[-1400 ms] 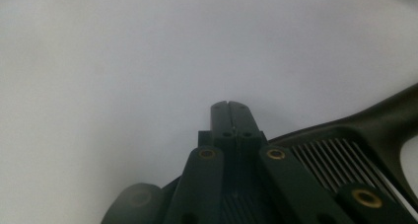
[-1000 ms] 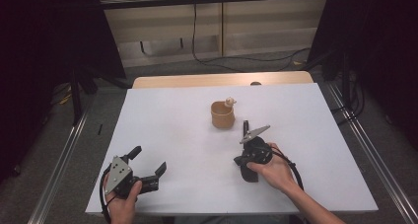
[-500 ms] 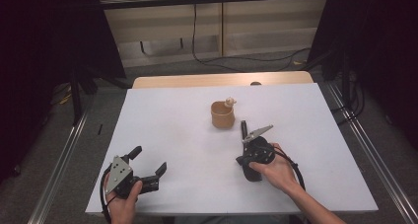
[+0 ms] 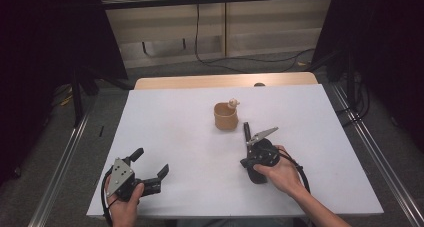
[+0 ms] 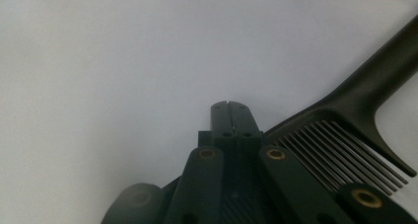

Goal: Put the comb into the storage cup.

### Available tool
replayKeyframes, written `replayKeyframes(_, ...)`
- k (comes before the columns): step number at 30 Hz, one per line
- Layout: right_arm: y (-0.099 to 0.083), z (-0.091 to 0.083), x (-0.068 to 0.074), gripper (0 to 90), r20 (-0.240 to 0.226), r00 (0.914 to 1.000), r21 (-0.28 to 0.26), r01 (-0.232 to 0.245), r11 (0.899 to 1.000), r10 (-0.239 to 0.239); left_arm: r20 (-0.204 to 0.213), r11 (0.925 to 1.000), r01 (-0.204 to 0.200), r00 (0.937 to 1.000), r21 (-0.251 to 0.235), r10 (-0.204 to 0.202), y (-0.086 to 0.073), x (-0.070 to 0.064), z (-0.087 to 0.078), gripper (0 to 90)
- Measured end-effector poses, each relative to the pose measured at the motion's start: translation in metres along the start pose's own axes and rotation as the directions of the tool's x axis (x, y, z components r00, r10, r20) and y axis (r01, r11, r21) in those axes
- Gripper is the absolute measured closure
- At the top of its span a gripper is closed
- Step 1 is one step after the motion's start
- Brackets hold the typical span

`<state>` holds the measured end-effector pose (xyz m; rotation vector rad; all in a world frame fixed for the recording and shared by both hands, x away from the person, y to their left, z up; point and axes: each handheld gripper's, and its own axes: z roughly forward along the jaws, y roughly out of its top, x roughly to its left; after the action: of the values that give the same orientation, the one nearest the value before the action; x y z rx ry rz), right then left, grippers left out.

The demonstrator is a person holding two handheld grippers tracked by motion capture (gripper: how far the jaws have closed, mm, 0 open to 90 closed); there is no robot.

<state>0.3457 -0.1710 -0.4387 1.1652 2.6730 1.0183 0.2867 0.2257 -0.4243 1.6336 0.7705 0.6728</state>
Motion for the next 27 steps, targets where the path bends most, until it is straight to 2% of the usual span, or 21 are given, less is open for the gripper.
replayKeyframes(27, -0.0059, -0.007, -0.0034, 90.0, 0.004, 0.9997, -0.012, -0.022, 1.0, 0.022, -0.002, 1.0, 0.006, 1.0, -0.003, -0.006, 0.0001, -0.0006, -0.0002, 2.6)
